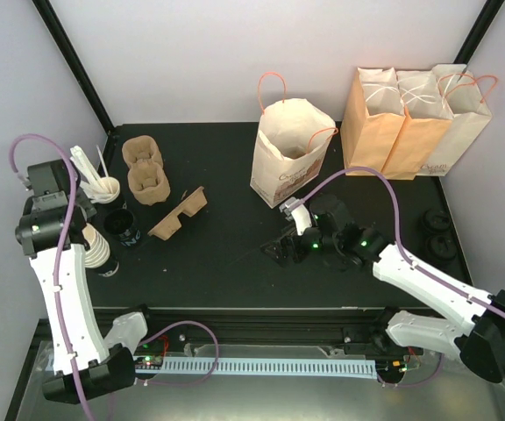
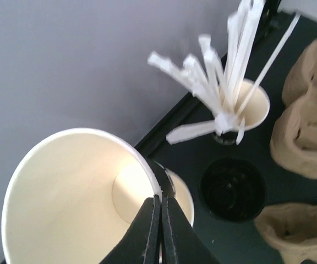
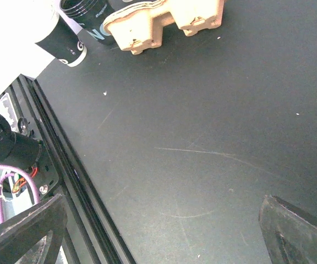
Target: Pack the takeout coffee
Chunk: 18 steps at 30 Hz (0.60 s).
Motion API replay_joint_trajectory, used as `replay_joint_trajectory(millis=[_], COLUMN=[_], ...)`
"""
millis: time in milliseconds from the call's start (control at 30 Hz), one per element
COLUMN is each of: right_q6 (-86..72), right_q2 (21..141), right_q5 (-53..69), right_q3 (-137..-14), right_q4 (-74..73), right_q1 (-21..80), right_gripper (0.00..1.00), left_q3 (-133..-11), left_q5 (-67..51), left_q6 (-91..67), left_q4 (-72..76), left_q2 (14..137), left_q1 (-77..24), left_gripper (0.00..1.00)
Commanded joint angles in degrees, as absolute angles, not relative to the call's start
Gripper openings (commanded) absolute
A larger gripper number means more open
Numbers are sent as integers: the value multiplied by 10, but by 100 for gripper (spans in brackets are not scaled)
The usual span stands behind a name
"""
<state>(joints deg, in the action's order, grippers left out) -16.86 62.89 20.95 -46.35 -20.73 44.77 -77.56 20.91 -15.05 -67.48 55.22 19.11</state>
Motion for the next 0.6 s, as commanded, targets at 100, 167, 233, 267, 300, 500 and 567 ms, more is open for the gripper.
replay_joint_trajectory(millis=[100,167,233,267,300,500,567], right_q6=[-171,-171,-171,-171,-171,-174,-180], right_q2=[636,641,646,647,649,651,647], right_q5=[215,213,212,211,210,177,141], right_q3=[-471,-473,-474,-473,-473,-475,-482], right_q4=[-197,-198,-201,-201,-202,-210,-222], right_q1=[451,452,452,452,451,451,451], right_gripper=[98,98,98,98,98,98,98], left_q3=[-937,-983,-1018,-1029,-1034,-951,-898], left_q5=[215,205,197,185,169,-112,-231], left_q6=[-136,-137,-145,-150,-156,-197,-225], left_q4=[-733,-741,-737,-730,-719,-548,-486], left_q2=[570,566,556,550,541,452,433], left_q1=[195,194,191,191,191,191,191], left_gripper=[2,2,2,2,2,2,2])
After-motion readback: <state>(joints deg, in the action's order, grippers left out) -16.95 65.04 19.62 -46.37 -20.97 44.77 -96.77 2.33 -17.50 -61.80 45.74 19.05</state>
